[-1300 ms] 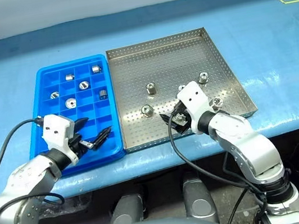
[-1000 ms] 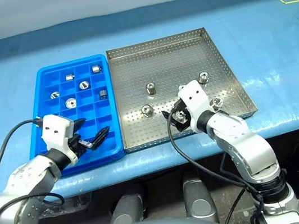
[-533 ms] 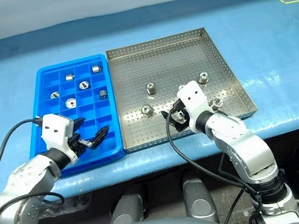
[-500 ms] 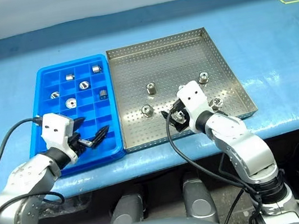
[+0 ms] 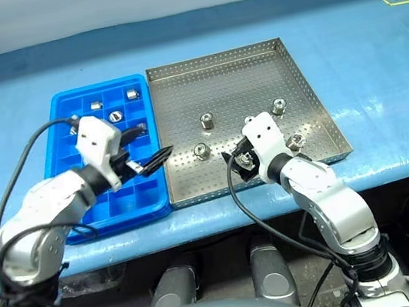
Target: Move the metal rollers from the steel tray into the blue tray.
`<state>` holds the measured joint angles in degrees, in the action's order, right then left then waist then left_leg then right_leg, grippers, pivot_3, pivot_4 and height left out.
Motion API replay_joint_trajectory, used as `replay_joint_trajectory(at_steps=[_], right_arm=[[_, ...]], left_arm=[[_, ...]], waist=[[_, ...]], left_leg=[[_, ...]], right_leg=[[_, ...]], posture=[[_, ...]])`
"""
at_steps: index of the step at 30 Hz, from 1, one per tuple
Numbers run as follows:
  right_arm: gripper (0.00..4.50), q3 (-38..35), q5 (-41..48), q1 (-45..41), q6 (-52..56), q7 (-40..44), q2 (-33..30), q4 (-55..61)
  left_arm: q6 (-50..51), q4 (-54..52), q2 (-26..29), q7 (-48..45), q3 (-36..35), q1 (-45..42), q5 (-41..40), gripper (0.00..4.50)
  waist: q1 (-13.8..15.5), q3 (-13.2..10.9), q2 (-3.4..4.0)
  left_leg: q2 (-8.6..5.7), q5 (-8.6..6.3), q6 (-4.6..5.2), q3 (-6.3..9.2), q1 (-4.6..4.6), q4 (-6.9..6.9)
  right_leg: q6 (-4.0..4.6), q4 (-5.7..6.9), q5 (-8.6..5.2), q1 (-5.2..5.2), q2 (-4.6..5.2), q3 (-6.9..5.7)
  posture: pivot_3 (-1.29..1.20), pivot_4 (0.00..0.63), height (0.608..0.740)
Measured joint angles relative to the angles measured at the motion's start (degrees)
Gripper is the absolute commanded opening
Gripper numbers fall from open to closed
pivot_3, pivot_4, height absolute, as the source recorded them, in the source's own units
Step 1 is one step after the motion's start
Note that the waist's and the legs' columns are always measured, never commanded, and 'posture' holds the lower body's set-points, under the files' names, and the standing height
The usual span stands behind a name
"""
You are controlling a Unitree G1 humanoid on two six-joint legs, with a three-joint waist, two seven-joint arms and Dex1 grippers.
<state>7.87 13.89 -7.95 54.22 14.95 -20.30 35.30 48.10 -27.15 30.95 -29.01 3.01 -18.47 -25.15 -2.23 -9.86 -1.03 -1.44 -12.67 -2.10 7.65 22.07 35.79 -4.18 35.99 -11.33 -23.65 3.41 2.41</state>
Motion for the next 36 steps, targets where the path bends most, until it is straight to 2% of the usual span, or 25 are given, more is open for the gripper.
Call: replay_joint_trajectory(at_steps=[4, 10, 15, 19, 23, 27, 28, 32, 36], right_arm=[[4.50, 0.05, 0.16, 0.27, -0.08, -0.18, 1.01, 0.43], [4.50, 0.75, -0.06, 0.58, -0.56, -0.77, 2.72, 0.81], [4.50, 1.45, -0.22, 0.76, -1.10, -1.54, 3.63, 0.85], [4.50, 1.72, -0.27, 1.73, -1.27, -2.06, 4.16, 0.99], [4.50, 1.71, -0.31, 2.04, -1.48, -2.45, 4.40, 0.99], [4.50, 1.68, -0.31, 1.76, -1.62, -2.54, 4.80, 0.94], [4.50, 1.65, -0.31, 1.40, -1.62, -2.56, 4.85, 0.90], [4.50, 1.87, -0.30, -0.10, -1.87, -2.24, 5.10, 0.55], [4.50, 2.91, -0.46, -1.25, -2.76, -1.80, 5.16, -1.27]], left_arm=[[0.11, 6.57, -0.65, -3.47, 6.13, -7.58, 1.42, 4.47], [-3.78, 23.69, -3.73, -10.86, 18.10, -19.41, 7.77, 4.47], [-7.45, 35.84, -6.69, -13.82, 23.00, -22.71, 13.25, 4.47], [-8.54, 40.60, -6.86, -14.93, 24.84, -23.68, 17.25, 4.47], [-8.52, 41.71, -6.16, -17.15, 26.65, -23.67, 19.97, 3.21], [-7.84, 40.12, -6.27, -18.21, 25.74, -22.70, 19.94, 1.89], [-7.21, 39.52, -6.70, -18.16, 24.78, -22.14, 19.47, 1.75], [-5.64, 32.55, -8.85, -13.47, 16.02, -18.54, 16.55, 1.75], [-2.86, 20.49, -13.72, -2.92, 2.70, -12.00, 13.66, 1.75]], waist=[[-1.07, 0.00, 0.01], [-1.89, 0.00, 0.01], [-2.43, 0.00, 0.01], [-2.70, 0.00, 0.02], [-2.75, 0.00, 0.02], [-2.72, 0.00, 0.02], [-2.68, 0.00, 0.02], [-2.53, 0.00, 0.02], [-2.51, 0.01, 0.03]], left_leg=[[-0.01, -0.05, 0.09, -0.06, 0.00, 0.00], [-0.02, -0.06, 0.10, -0.10, 0.00, 0.00], [-0.01, -0.06, 0.11, -0.11, 0.02, -0.01], [-0.02, -0.08, 0.13, -0.11, 0.04, 0.00], [-0.02, -0.08, 0.14, -0.11, 0.04, 0.01], [-0.02, -0.08, 0.14, -0.12, 0.04, 0.03], [-0.02, -0.08, 0.14, -0.11, 0.05, 0.04], [-0.01, -0.08, 0.14, -0.08, 0.09, 0.07], [-0.01, -0.09, 0.15, -0.11, 0.07, 0.08]], right_leg=[[-0.04, -0.02, 0.02, -0.02, 0.01, 0.08], [-0.31, -0.01, 0.18, -0.04, -0.01, 0.13], [-0.33, 0.00, 0.19, -0.09, -0.01, 0.14], [-0.41, 0.00, 0.24, -0.09, 0.00, 0.17], [-0.44, 0.00, 0.26, -0.09, 0.00, 0.17], [-0.47, 0.00, 0.27, -0.09, 0.00, 0.19], [-0.47, 0.01, 0.28, -0.09, 0.00, 0.18], [-0.48, 0.02, 0.28, -0.12, 0.00, 0.17], [-0.48, 0.02, 0.30, -0.12, 0.02, 0.22]], posture=[[-0.08, 0.150, 0.740], [-0.11, 0.150, 0.740], [-0.13, 0.150, 0.740], [-0.13, 0.150, 0.740], [-0.12, 0.150, 0.740], [-0.09, 0.150, 0.740], [-0.09, 0.150, 0.740], [-0.07, 0.150, 0.740], [-0.05, 0.150, 0.740]])
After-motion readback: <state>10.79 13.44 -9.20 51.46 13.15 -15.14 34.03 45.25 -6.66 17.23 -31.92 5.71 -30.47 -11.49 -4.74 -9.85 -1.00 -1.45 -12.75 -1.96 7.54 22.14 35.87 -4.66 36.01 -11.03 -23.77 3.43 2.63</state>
